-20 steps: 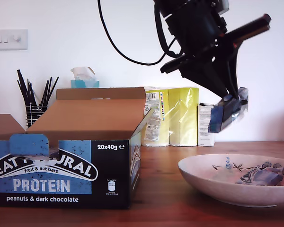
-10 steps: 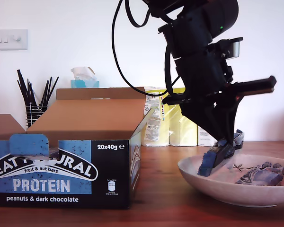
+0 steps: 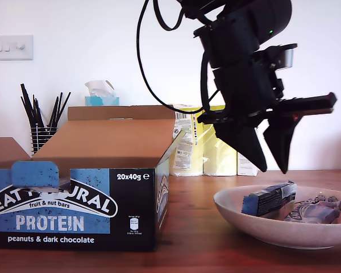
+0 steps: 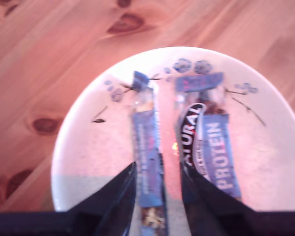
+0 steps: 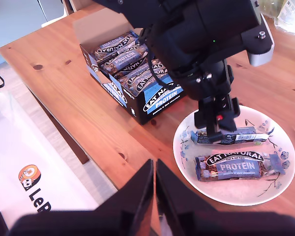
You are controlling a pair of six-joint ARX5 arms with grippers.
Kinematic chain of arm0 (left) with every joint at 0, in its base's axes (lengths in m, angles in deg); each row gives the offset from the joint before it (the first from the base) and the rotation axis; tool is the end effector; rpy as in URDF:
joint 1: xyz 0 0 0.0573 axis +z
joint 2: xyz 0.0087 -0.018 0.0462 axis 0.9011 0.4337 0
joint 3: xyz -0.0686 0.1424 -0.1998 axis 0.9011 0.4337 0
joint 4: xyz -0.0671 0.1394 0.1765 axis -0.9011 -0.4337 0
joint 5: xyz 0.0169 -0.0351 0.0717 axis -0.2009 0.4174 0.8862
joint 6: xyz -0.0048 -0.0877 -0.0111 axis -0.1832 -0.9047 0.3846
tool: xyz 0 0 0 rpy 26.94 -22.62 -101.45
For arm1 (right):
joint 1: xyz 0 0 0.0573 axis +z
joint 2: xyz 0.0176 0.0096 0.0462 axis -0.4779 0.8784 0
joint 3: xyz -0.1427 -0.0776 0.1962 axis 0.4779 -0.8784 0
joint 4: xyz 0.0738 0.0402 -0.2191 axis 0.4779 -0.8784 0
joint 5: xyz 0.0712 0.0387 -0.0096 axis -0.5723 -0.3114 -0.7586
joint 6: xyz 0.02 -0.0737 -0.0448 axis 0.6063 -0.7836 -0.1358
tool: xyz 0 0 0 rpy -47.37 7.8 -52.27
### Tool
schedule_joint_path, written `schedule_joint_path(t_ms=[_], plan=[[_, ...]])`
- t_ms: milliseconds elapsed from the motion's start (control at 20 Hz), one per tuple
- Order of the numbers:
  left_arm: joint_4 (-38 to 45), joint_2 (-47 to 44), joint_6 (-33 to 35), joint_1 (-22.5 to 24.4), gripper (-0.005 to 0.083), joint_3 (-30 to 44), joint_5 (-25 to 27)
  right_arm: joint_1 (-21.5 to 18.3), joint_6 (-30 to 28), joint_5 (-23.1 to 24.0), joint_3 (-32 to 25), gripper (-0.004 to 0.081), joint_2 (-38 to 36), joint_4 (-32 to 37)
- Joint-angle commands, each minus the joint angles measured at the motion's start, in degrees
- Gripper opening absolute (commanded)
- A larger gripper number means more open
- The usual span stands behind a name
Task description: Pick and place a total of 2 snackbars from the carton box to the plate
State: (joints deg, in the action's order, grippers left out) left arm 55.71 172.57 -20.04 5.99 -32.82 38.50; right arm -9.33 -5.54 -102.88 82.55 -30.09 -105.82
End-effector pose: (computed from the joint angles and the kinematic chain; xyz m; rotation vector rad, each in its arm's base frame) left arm 0.2480 -0.3902 0.1678 0.3897 0.9306 -0.7791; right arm 0.0504 0.0515 0.2777 -0.1772 0.5174 0.8114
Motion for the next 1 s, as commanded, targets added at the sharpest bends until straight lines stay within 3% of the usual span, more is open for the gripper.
schedule_joint_path(t_ms=[0, 200, 350, 500, 800, 950], plan=[[0.13, 1.33, 0.39, -0.66, 0.0276, 0.26, -0.13, 0.11, 0.42, 0.02, -1.01, -0.0013, -0.37, 0.20], [-0.31, 1.33, 0.42, -0.70, 0.0266, 0.26, -0.74, 0.11, 0.42, 0.00, -1.01, -0.0013, -0.37, 0.17], [2.01, 1.31, 2.12, -0.68, 0.0132, 0.17, 2.54, 0.11, 0.42, 0.00, -1.01, -0.0013, -0.37, 0.15], [1.40, 1.31, 2.45, 0.46, -0.0023, -0.04, 2.01, 0.11, 0.42, 0.00, -1.01, -0.0013, -0.37, -0.04], [0.44, 2.58, 2.32, 2.43, -0.0020, -0.02, 1.84, 0.11, 0.26, 0.00, -1.01, -0.0013, -0.37, -0.04], [-0.90, 3.39, 2.34, 3.17, -0.0020, -0.02, -1.09, 0.11, -0.44, 0.02, -1.01, -0.0013, -0.37, -0.02]])
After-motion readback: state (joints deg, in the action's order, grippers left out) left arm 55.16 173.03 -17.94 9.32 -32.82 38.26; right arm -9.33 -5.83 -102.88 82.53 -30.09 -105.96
